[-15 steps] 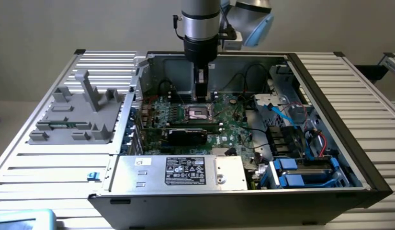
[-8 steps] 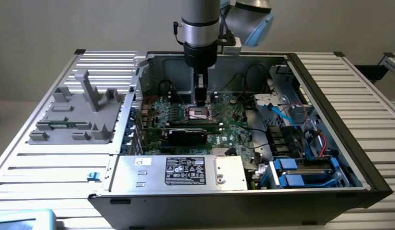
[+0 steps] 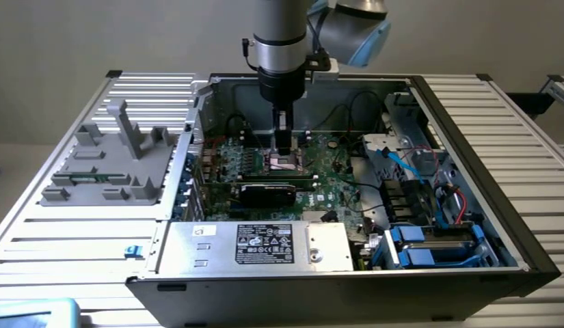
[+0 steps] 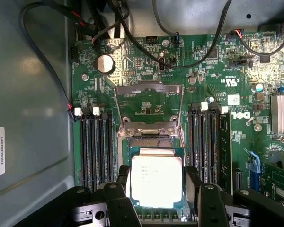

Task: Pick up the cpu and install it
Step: 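Place the cpu into insertion slot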

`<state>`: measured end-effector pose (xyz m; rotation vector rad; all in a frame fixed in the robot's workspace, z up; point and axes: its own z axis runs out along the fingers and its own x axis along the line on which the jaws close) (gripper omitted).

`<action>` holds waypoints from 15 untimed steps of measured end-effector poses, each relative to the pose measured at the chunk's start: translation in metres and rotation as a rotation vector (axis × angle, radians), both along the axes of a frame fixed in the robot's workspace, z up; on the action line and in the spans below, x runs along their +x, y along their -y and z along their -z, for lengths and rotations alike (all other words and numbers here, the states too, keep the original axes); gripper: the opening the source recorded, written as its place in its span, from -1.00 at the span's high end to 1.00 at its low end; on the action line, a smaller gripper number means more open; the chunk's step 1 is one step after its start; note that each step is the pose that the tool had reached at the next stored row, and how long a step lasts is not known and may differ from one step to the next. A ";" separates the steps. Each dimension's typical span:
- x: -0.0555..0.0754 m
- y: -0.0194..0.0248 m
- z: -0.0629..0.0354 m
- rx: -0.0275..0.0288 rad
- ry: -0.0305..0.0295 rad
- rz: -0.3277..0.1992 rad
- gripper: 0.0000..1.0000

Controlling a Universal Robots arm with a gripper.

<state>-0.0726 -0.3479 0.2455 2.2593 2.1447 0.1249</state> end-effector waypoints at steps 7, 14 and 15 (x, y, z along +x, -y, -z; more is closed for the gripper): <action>-0.001 0.0000 0.0066 0.0005 0.0115 -0.015 -0.08; -0.002 0.0000 0.0081 0.0005 0.0114 -0.041 -0.08; -0.002 0.0000 0.0081 0.0005 0.0114 -0.041 -0.08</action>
